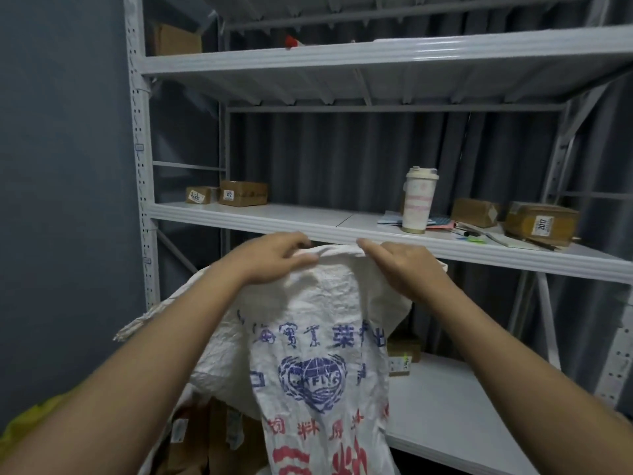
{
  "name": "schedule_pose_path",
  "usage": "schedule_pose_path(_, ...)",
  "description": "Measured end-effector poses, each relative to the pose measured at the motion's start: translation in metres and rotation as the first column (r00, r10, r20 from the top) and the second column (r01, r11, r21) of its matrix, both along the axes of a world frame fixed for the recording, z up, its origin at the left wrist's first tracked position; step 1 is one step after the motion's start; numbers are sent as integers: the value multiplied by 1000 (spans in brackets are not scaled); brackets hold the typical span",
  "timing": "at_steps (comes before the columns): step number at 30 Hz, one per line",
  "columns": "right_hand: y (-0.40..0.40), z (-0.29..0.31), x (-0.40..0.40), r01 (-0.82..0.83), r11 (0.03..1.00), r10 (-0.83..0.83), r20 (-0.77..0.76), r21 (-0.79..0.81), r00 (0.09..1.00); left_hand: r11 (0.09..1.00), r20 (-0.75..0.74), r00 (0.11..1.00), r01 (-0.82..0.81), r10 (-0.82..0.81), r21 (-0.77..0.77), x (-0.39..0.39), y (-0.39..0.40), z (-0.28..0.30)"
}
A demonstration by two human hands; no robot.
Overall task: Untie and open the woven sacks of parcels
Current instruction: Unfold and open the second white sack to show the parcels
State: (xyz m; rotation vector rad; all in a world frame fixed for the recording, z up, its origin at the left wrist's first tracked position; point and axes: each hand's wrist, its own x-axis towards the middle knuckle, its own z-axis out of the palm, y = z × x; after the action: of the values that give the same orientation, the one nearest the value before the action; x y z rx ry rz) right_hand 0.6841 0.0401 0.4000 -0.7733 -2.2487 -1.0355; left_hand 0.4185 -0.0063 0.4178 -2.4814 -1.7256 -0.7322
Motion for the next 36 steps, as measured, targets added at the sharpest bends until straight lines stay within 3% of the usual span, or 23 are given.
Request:
schedule_pose_path(1,3,-3,-2,-55,995,56,-7,82,998,997,18,997,72,-71,-29,11,-2,2)
schedule_pose_path(3,0,-3,-8,-76,993,80,-33,90,996,994,-24,994,108,-108,8,26,-1,1)
schedule_pose_path(5,-7,7,-6,-75,983,63,-72,-168,995,964,-206,979,54,1,262,24,1,3)
schedule_pose_path(7,-14,18,1,-4,855,-26,-51,-519,998,903,-363,926,67,102,425,16,2,2)
schedule_pose_path(8,-11,19,4,29,847,-28,9,-531,1000,910,-383,918,68,104,409,15,2,2)
schedule_pose_path(9,-11,19,2,104,894,-66,101,-436,993,946,-363,929,54,69,318,16,3,3)
schedule_pose_path(11,-7,13,-5,163,984,-150,171,-65,974,999,-134,990,49,-52,-20,27,1,9)
schedule_pose_path(12,-6,9,-8,124,992,-121,131,-11,984,987,0,996,92,-93,-132,33,1,9)
schedule_pose_path(13,-8,7,-11,64,998,-63,73,-17,995,982,60,991,130,-122,-141,38,2,9)
schedule_pose_path(14,-10,7,-11,14,992,-12,19,-127,1000,988,40,990,136,-133,-79,41,3,10)
schedule_pose_path(16,-15,11,-3,-70,930,47,-73,-361,996,989,-128,991,61,-44,137,37,5,8)
schedule_pose_path(17,-13,10,2,-93,918,75,-61,-385,995,984,-160,987,34,-6,174,32,6,6)
schedule_pose_path(19,-7,5,3,-42,978,61,86,-206,994,999,-112,993,36,-32,38,25,6,5)
schedule_pose_path(21,1,-3,0,-46,999,48,106,-25,993,986,-51,996,63,-72,-156,30,2,8)
schedule_pose_path(23,2,-6,-6,-113,991,116,44,-68,992,980,-39,994,98,-106,-174,42,1,9)
schedule_pose_path(25,-1,0,-9,-219,939,177,-171,-267,969,992,-51,994,95,-100,-86,52,1,8)
schedule_pose_path(26,-4,4,-10,-275,881,142,-338,-386,930,997,-68,995,66,-69,-49,54,1,7)
schedule_pose_path(28,-1,7,-7,-334,773,-107,-630,-540,769,1000,-110,994,15,-14,10,54,-1,3)
schedule_pose_path(31,-1,5,-10,-387,564,-498,-674,-729,545,994,-156,987,-7,23,105,57,-9,-9)
schedule_pose_path(34,-5,-9,-25,-697,280,-594,-690,-660,415,971,-259,959,-53,115,233,69,-16,-23)
schedule_pose_path(36,-4,-19,-32,-856,249,-652,-732,-452,197,950,-326,921,-118,213,289,76,-22,-33)
